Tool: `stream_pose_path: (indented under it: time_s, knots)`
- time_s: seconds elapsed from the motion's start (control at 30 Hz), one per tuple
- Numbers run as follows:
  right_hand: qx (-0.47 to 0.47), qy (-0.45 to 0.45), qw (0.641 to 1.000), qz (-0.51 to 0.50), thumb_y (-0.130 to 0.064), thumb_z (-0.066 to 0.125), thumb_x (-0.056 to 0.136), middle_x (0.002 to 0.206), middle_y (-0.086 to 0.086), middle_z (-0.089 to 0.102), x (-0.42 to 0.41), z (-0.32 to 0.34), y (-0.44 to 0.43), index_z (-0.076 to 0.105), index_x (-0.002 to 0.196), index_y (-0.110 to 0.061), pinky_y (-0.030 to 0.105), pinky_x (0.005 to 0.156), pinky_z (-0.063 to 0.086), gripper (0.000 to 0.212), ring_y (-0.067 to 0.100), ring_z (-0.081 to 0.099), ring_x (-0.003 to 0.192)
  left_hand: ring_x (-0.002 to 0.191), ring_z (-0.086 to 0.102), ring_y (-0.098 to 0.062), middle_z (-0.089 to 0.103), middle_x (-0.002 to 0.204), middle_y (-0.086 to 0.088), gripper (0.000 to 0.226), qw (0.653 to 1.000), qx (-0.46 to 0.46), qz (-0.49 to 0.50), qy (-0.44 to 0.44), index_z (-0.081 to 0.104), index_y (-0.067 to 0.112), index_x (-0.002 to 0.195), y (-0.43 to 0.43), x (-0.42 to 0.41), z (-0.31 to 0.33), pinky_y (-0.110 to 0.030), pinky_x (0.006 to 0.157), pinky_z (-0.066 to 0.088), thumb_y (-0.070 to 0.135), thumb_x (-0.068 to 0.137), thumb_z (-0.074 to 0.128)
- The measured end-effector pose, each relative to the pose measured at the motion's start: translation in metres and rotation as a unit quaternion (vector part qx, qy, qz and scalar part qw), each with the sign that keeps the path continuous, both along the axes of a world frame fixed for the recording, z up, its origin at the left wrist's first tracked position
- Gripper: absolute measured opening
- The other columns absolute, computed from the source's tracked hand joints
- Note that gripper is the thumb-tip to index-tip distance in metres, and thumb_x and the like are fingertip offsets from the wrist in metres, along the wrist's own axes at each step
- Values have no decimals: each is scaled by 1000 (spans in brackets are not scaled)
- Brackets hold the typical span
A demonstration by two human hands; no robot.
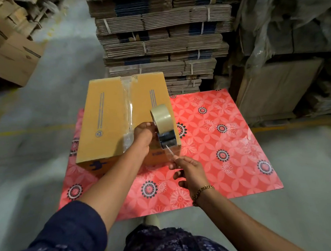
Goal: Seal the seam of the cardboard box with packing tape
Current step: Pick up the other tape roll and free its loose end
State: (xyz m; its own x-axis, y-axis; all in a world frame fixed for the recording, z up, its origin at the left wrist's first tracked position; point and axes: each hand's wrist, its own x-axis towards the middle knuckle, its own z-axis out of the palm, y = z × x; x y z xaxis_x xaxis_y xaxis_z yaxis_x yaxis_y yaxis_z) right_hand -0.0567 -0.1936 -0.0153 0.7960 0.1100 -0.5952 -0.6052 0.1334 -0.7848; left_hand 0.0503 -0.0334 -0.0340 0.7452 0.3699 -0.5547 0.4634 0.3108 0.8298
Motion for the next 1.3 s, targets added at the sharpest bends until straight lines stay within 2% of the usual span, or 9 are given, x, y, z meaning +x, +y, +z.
stream_pose_path:
  time_s: [0.1, 0.17, 0.3, 0.43, 0.57, 0.77, 1.0, 1.17, 1.3]
  knots:
    - [-16, 13, 1000, -14, -24, 65, 94, 73, 3, 71, 8, -9, 8, 72, 90, -12, 22, 45, 31, 14, 14, 52, 48, 77, 68, -26, 73, 83, -5, 17, 996, 88, -31, 10, 62, 22, 74, 8, 12, -21, -38, 73, 62, 8, 76, 72]
    - [-22, 21, 999, -16, -21, 65, 94, 73, 5, 71, 13, -14, 12, 72, 89, -11, 22, 46, 31, 13, 14, 52, 48, 90, 68, -28, 76, 96, -4, 9, 967, 232, -98, 26, 68, 25, 81, 12, 15, -21, -36, 83, 56, 17, 77, 71]
    - [-28, 42, 999, -15, -18, 66, 92, 71, 6, 70, 15, -21, 17, 74, 87, -10, 21, 46, 30, 13, 14, 52, 48, 121, 45, -33, 58, 125, -9, 42, 822, 537, -190, 2, 60, 25, 121, 29, 19, -33, -42, 101, 34, 21, 80, 69]
    - [-23, 59, 998, -22, -18, 65, 92, 72, 4, 70, 12, -28, 20, 75, 90, -8, 22, 46, 32, 14, 13, 53, 49, 123, 41, -32, 51, 128, -8, 48, 808, 538, -238, 15, 54, 23, 124, 46, 24, -46, -43, 98, 28, 37, 81, 70]
    - [-25, 49, 998, -41, -19, 62, 95, 72, 4, 70, 11, -32, 20, 73, 93, -5, 22, 46, 32, 18, 14, 52, 50, 108, 53, -31, 59, 111, -8, 29, 820, 516, -179, -169, 63, 13, 108, 40, -20, -50, -44, 87, 42, 25, 83, 58]
    - [-33, 33, 998, -36, -20, 61, 96, 70, 3, 68, 12, -35, 18, 72, 93, -2, 23, 46, 33, 21, 15, 54, 49, 105, 55, -20, 56, 109, -2, 26, 746, 545, -266, -276, 67, 19, 107, 21, -94, -59, -33, 90, 47, 12, 84, 75]
    - [-19, 31, 998, 44, -28, 61, 96, 73, 6, 66, 14, -33, 10, 71, 95, -6, 24, 47, 36, 25, 16, 55, 52, 99, 54, -19, 55, 105, -2, 13, 758, 548, -232, -266, 68, 18, 100, 1, -98, -50, -32, 81, 49, 20, 88, 73]
    - [10, 75, 978, 195, -73, 36, 91, 76, 5, 68, 18, -30, -5, 68, 99, -16, 22, 47, 39, 67, 21, 61, 59, 99, 55, -19, 52, 102, 1, 6, 805, 511, -183, -242, 73, 15, 94, -7, -103, -45, -38, 78, 52, 13, 88, 73]
    - [-96, -39, 963, 249, -52, 59, 93, 86, 7, 71, 14, -48, -36, 64, 104, -15, 30, 52, 45, 39, 19, 64, 63, 97, 55, -18, 45, 101, 8, 4, 824, 480, -175, -244, 73, 13, 93, -11, -107, -46, -41, 76, 54, 14, 90, 71]
